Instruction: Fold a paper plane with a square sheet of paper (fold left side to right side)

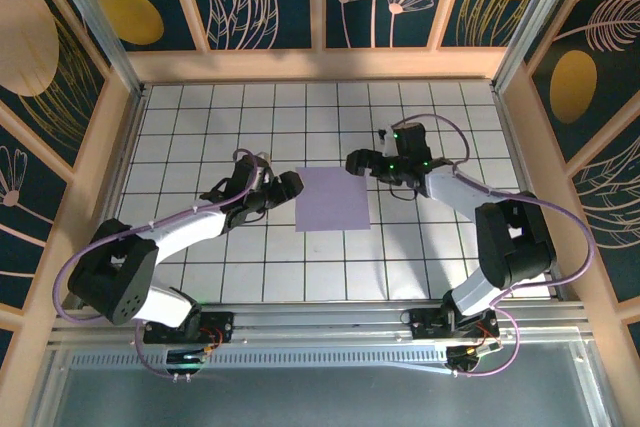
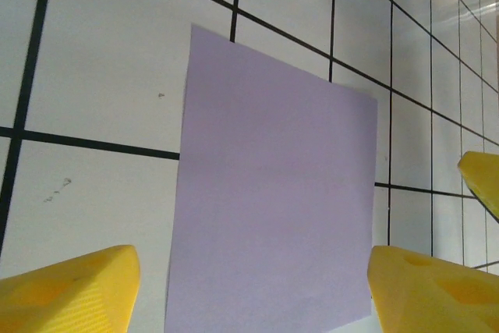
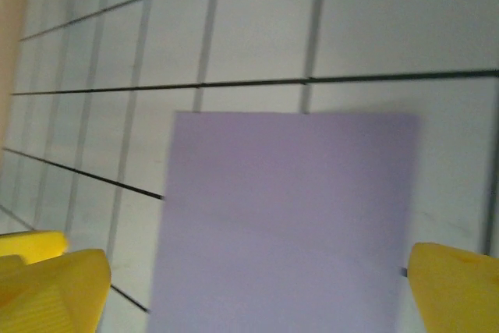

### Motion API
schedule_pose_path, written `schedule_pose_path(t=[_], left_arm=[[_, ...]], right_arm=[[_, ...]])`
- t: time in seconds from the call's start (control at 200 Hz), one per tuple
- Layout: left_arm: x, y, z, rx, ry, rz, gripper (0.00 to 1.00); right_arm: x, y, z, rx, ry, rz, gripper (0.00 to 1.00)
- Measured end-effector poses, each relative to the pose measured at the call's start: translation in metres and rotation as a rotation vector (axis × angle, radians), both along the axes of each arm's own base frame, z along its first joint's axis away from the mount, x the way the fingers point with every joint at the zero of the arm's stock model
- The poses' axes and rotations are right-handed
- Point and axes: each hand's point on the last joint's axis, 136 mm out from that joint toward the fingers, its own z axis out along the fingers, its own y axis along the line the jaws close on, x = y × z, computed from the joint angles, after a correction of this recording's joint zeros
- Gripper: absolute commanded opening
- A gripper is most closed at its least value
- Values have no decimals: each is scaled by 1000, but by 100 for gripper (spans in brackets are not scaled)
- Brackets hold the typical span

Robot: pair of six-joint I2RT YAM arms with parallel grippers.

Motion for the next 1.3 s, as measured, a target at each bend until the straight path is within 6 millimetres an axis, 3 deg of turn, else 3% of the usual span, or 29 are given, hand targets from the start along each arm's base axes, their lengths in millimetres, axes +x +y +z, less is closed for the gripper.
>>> schedule_pose_path(t=[0.185,0.671,1.041,1.301], left_arm=[[-6,-9,-13,-1,42,-40,71],[-14,-45,-35,-5,107,-139,61],[-15,-78,-50,-10,137,-212,60],[-21,-84,-62,1,157,-232,57]], right_arm=[[-8,-27,-26,-102,54,-42,99],[-12,-31,-51,-142,110,-41,99],[-11,-29,-51,-143,109,-38,99],[-7,-25,-44,-167,84,-18,99]])
